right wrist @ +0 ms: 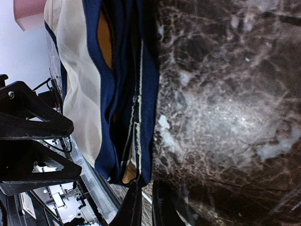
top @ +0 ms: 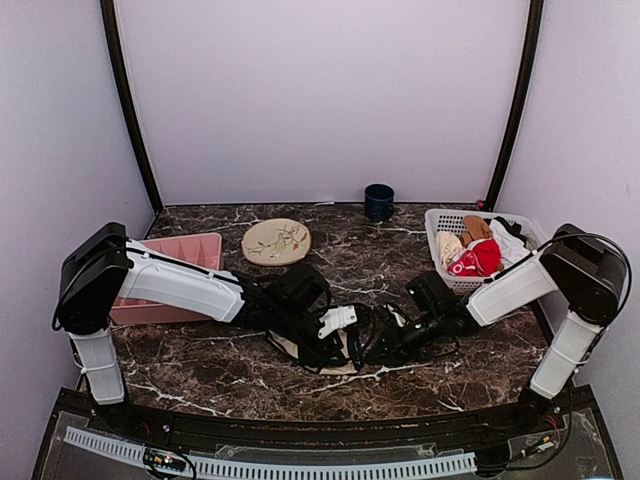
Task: Roll the underwear
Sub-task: Adjust the underwear at the center of the board.
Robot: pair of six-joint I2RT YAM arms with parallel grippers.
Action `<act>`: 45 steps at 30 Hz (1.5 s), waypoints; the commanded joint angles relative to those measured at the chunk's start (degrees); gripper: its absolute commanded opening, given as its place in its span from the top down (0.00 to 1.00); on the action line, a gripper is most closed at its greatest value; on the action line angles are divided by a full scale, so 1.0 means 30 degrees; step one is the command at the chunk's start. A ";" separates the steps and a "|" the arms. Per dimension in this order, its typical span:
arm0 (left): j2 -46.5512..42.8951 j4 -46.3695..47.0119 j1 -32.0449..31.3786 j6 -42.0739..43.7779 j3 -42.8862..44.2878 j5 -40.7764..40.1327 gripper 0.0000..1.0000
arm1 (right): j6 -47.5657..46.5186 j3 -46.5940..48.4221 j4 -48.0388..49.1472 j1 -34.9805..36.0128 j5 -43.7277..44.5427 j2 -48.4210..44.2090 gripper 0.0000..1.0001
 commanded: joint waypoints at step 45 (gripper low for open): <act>0.2254 0.1012 -0.0505 -0.0912 0.0195 0.3326 0.99 | -0.0324 -0.0310 0.0393 0.0349 -0.0272 0.1291 1.00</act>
